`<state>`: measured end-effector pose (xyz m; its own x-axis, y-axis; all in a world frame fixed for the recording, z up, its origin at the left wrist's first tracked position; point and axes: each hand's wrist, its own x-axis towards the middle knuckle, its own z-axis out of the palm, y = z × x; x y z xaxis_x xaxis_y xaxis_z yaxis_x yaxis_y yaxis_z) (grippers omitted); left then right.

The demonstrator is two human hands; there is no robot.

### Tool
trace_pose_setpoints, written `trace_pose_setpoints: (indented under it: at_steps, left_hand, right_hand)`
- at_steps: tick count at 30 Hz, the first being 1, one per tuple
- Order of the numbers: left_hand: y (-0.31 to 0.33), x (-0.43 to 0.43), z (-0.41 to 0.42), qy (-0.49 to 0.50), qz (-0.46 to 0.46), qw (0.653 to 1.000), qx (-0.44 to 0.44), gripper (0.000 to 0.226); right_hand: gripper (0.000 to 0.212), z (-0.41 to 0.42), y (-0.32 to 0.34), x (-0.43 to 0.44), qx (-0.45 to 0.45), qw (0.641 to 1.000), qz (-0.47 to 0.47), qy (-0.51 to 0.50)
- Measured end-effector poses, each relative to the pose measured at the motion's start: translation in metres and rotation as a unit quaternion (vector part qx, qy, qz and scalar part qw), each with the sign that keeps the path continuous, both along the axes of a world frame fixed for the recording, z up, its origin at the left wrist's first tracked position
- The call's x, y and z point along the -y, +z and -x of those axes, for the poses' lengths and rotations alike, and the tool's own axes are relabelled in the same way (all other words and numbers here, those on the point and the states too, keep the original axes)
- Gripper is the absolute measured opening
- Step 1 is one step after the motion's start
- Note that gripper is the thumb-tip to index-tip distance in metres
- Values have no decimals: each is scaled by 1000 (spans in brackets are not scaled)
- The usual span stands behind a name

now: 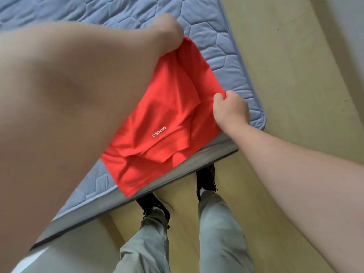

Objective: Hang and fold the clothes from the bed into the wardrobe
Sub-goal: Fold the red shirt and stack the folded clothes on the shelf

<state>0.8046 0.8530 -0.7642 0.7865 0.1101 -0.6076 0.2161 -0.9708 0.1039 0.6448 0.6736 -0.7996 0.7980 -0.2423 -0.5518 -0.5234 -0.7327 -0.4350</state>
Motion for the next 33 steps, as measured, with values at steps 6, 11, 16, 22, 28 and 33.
trace_pose_setpoints:
  at_steps: [6,11,16,22,28,33]
  left_hand:
    - [-10,-14,9,32,1,999,-16,28]
    - [-21,-30,21,116,91,988,35,29]
    - [-14,-35,28,206,179,958,87,32]
    - [13,-84,44,276,277,920,34,45]
    - [47,-168,121,359,316,858,185,30]
    - [29,-231,187,416,213,870,159,24]
  right_hand:
    - [81,27,16,-32,-25,993,-4,112]
    - [75,38,-5,-73,-108,992,53,47]
    - [30,45,-7,-72,-44,993,92,67]
    - [25,74,28,-92,98,958,62,261]
    - [24,116,49,-151,152,895,-21,418]
    - [17,145,37,-204,102,854,-11,511]
